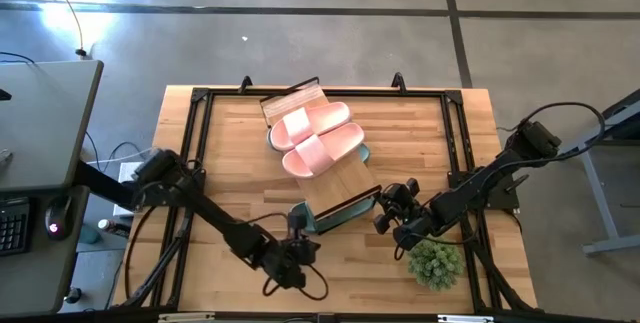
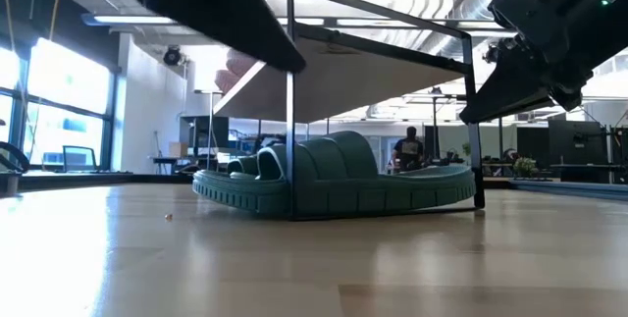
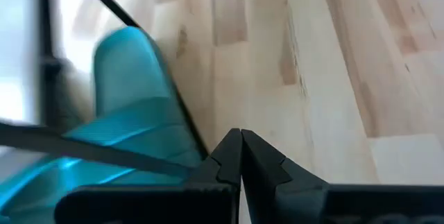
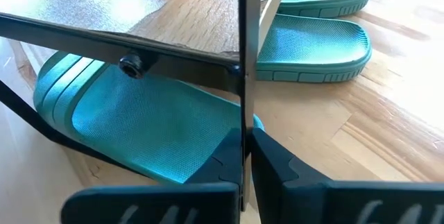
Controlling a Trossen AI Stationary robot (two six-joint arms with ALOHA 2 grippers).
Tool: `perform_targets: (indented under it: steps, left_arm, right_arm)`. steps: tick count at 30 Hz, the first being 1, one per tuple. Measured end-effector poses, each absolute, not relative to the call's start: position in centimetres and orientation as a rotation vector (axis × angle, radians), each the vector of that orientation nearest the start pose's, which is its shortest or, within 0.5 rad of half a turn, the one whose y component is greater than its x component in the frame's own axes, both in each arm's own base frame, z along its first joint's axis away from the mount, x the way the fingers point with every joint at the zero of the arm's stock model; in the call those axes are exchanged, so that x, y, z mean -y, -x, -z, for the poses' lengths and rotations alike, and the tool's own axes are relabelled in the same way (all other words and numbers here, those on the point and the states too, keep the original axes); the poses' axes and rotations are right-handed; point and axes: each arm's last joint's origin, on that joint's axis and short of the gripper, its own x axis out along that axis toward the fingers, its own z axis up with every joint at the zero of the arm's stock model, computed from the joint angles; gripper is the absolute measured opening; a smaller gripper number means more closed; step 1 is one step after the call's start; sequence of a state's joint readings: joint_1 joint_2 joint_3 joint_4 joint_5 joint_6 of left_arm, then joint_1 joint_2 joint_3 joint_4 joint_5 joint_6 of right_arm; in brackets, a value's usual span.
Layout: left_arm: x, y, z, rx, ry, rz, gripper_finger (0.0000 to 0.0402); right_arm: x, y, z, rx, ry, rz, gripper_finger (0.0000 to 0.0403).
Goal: Pick and place slides into the shelf
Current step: Put the green slide under the shelf
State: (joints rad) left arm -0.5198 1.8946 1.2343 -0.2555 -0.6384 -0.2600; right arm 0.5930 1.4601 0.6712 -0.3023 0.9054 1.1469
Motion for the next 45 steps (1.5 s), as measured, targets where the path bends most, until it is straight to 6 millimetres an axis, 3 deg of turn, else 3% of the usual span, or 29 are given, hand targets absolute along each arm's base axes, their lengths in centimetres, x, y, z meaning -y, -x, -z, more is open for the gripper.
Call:
perform_targets:
  steps: [10,19,25,36,45]
  left_arm:
    - [18.3,-35.2,-16.8,-0.778,-0.181,-0.251,0.0]
    - [17.4,-29.6,-15.4,-1.087,-0.101,-0.612,0.0]
    - [16.6,-28.7,-13.2,-1.207,-0.175,-0.528,0.0]
    - [16.6,-28.5,-10.7,-1.05,-0.164,-0.433,0.0]
    - [15.6,-27.9,-9.7,-0.952,-0.13,-0.531,0.0]
  right_arm:
    - [-11.8,-21.6,-15.8,-0.517,-0.336,0.659,0.0]
    - [-11.9,-21.6,-15.8,-0.522,-0.34,0.653,0.0]
    - [-11.9,-21.6,-15.8,-0.515,-0.336,0.651,0.0]
    - [-11.9,-21.6,-15.9,-0.515,-0.34,0.648,0.0]
    - [-12.0,-21.7,-15.9,-0.515,-0.349,0.641,0.0]
